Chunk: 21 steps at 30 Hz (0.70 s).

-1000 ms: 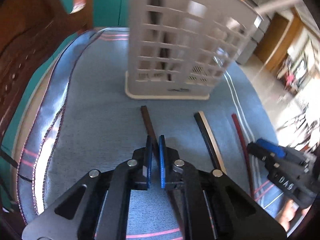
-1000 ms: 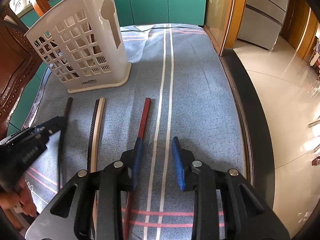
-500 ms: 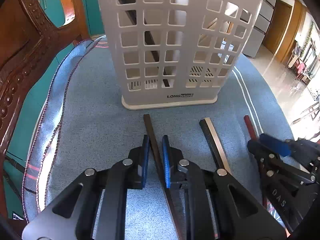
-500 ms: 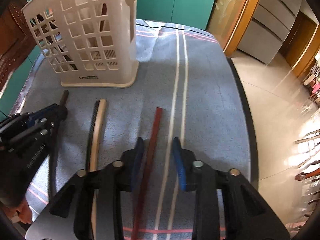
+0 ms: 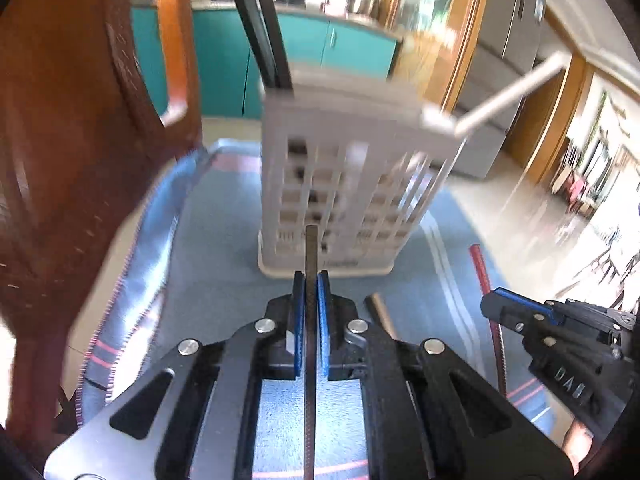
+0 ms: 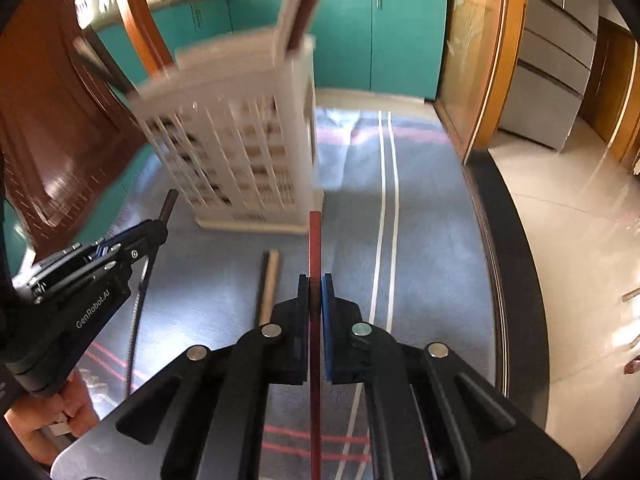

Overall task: Organize utensils
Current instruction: 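Lift both held chopsticks up over the white basket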

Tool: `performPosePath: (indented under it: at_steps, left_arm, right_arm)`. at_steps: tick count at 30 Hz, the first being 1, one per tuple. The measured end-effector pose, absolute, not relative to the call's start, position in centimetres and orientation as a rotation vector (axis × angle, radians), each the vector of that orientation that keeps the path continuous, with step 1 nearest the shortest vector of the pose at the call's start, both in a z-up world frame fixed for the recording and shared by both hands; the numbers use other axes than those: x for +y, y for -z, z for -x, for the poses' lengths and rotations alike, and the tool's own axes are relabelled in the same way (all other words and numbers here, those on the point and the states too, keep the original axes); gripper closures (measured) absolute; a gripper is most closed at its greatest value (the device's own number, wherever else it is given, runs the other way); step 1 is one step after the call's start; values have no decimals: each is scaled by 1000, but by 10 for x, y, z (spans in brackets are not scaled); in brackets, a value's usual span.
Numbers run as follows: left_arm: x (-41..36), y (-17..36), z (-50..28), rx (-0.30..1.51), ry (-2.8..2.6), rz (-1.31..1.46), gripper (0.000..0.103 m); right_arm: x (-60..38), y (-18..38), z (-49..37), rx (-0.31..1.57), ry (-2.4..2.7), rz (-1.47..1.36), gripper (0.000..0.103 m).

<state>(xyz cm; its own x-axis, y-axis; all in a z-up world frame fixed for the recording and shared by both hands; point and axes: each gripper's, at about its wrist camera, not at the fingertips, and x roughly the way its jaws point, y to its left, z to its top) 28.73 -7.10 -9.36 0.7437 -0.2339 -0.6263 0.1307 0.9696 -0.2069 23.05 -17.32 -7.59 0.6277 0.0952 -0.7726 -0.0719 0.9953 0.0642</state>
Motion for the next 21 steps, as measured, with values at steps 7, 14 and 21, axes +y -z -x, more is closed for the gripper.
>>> performPosePath:
  at_steps: [7,14,21]
  left_arm:
    - [-37,25,-240,520,189,229,96]
    - [-4,-50,-206,316,198,314,96]
    - [32,-105,-205,99,179,458,96]
  right_arm:
    - [-183,17,-203,769,-151,-79,97]
    - [-193,-45,-185,630,-191,-136,96]
    - [-194,-110,-198,471,-226,-171,96]
